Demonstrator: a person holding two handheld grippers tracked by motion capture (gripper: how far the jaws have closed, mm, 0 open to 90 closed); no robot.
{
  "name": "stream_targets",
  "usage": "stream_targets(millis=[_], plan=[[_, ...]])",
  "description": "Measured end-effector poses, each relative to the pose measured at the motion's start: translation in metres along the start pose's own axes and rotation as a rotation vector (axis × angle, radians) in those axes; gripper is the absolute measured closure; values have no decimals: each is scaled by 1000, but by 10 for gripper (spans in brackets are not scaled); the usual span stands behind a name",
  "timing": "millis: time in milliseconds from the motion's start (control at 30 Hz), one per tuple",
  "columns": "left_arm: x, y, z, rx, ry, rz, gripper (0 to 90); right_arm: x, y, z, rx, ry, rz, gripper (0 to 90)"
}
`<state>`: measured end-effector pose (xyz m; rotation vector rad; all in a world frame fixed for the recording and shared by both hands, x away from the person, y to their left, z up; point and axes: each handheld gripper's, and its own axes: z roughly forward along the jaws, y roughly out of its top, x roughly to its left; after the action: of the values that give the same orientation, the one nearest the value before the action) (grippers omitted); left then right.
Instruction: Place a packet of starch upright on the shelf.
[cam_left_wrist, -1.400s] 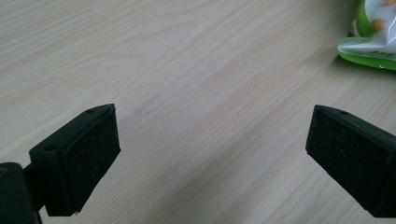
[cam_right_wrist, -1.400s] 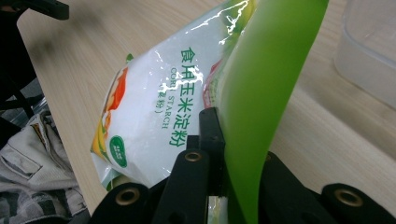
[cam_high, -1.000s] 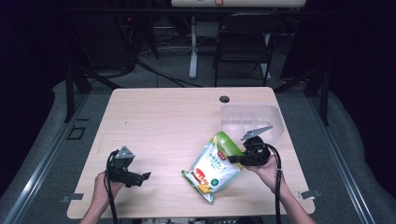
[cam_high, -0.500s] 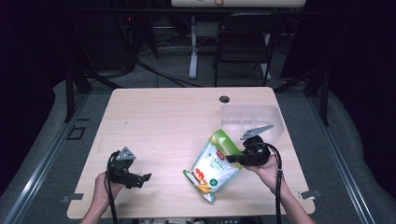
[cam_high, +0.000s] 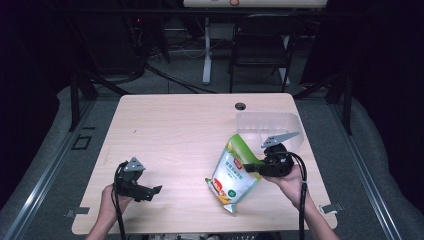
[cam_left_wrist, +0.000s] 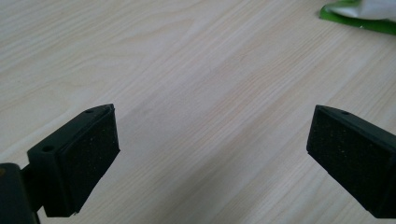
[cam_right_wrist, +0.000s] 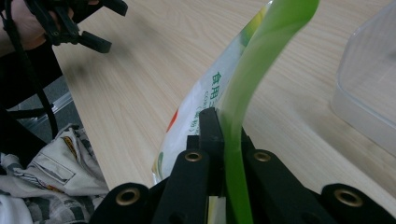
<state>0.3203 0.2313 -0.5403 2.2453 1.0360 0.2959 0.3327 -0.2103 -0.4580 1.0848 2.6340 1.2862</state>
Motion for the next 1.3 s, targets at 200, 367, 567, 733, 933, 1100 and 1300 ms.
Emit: stream_targets(millis=[200,367,567,733,933,1100,1300], plan=[[-1,0,-1,6,-5,8,22,3,1,-7,-15,7,-3,900],[1,0,0,2,-5,-2,22,9,4,-14,-28,14,-15,900],[-2,0,-1,0,-5,5,21,12,6,-21,-31,3,-19,900],[0,-1,0,2,-6,-5,21,10,5,-28,-52,0,-13,900],[-2,0,-1,6,-8,9,20,4,3,-41,-84,-21,2,900],[1,0,-1,-1,-10,-4,21,2,3,-47,-88,-31,6,900],[-2,0,0,6,-4,4,22,-8,1,-56,-103,-39,29,900]])
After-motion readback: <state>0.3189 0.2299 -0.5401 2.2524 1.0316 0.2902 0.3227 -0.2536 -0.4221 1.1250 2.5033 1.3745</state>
